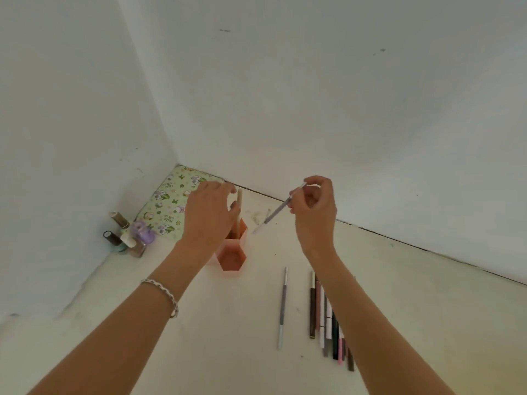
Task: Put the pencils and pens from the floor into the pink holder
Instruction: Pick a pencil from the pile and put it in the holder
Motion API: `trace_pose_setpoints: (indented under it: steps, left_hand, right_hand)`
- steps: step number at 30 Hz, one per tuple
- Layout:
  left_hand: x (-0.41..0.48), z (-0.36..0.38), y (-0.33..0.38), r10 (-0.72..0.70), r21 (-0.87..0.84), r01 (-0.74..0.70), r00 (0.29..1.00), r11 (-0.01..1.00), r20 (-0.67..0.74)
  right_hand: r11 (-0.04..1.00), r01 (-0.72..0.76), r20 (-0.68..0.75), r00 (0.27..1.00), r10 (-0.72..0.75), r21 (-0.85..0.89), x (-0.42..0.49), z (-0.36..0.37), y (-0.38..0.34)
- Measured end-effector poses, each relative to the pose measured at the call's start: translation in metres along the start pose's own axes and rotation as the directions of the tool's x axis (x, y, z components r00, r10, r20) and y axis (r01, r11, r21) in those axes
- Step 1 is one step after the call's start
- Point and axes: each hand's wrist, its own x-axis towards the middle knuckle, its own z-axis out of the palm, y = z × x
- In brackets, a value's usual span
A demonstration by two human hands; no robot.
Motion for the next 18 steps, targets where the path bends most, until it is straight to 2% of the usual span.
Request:
trace_pose_setpoints:
  steps: [4,6,10,12,13,15,16,18]
  left_hand:
    - [0.001,-0.021,-0.001,0.010,-0.108,-0.030,0.983,0.994,-0.183]
    - [0.001,-0.031,0.002,-0.006,-0.165,-0.025,0.983,0.986,-0.184]
    - [-0.006,-0.038,0.016,-0.071,-0.263,0.032,0.988,0.964,-0.138]
    - [-0.017,-0.031,0.028,-0.078,-0.322,0.028,0.987,0.946,-0.143]
    - [-0.025,-0.025,0.035,-0.082,-0.348,0.040,0.991,0.937,-0.108]
    - [-0.044,-0.001,0.049,-0.068,-0.321,0.093,0.994,0.942,0.090]
    - [-0.055,0.015,0.056,-0.051,-0.253,0.108,0.973,0.961,0.225]
    - [-0.076,0.049,0.066,-0.035,-0.093,0.088,0.885,0.992,0.464]
  right_hand:
    - [0.998,0.062,0.045,0.997,-0.063,0.019,-0.020,0.027,0.013]
    - [0.994,0.097,0.091,0.992,-0.092,-0.049,-0.026,0.036,0.022]
    - [0.955,0.180,0.287,0.952,-0.109,-0.237,-0.035,0.041,0.035]
    - [0.941,0.204,0.266,0.955,-0.131,-0.271,-0.035,0.033,0.035]
    - [0.945,0.194,0.209,0.968,-0.140,-0.263,-0.032,0.025,0.034]
    - [0.961,0.143,0.080,0.989,-0.127,-0.236,-0.023,0.004,0.030]
    - [0.966,0.111,0.032,0.994,-0.106,-0.234,-0.018,-0.008,0.028]
    - [0.961,0.046,-0.017,0.998,-0.053,-0.273,-0.012,-0.031,0.029]
